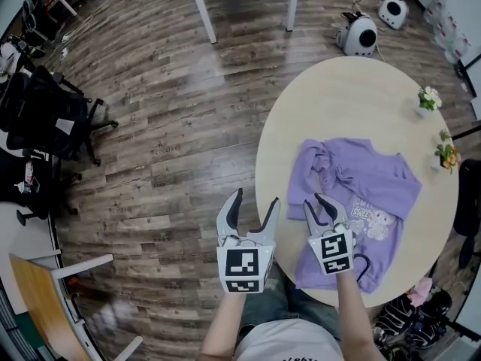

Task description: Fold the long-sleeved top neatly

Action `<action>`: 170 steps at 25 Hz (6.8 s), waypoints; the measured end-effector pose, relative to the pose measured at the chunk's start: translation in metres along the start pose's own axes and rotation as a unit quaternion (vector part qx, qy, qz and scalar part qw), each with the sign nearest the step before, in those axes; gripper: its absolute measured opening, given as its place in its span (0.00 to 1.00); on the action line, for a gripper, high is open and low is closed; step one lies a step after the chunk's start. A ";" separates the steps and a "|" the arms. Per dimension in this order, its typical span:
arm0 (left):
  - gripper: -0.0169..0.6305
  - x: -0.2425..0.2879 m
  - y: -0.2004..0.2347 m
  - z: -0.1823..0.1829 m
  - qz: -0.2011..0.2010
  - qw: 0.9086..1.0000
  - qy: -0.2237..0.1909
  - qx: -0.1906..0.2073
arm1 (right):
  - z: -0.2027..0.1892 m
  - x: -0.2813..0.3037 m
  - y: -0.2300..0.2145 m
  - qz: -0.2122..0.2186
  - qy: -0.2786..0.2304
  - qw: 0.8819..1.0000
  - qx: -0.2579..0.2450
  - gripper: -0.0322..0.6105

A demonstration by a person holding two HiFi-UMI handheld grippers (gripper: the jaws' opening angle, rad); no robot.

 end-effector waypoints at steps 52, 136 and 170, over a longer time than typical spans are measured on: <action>0.66 -0.018 0.015 -0.040 0.031 0.999 0.021 -0.038 | -0.053 0.024 0.036 0.086 0.134 0.985 0.065 0.12; 0.66 0.119 -0.247 -0.003 -0.127 0.986 0.056 0.097 | -0.126 -0.106 -0.317 -0.004 0.068 0.931 0.358 0.12; 0.66 0.028 -0.229 -0.071 -0.032 0.994 0.082 0.066 | -0.235 -0.161 -0.282 -0.131 0.113 0.949 0.265 0.21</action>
Point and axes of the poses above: the fingertips, and each gripper's own axes: x forward along the fingers, y to its left, z out of its top, the point moved 4 cm from there along -x, backward along the fingers, and after that the axes turned 12 degrees about -z, right-handed, at the moved point
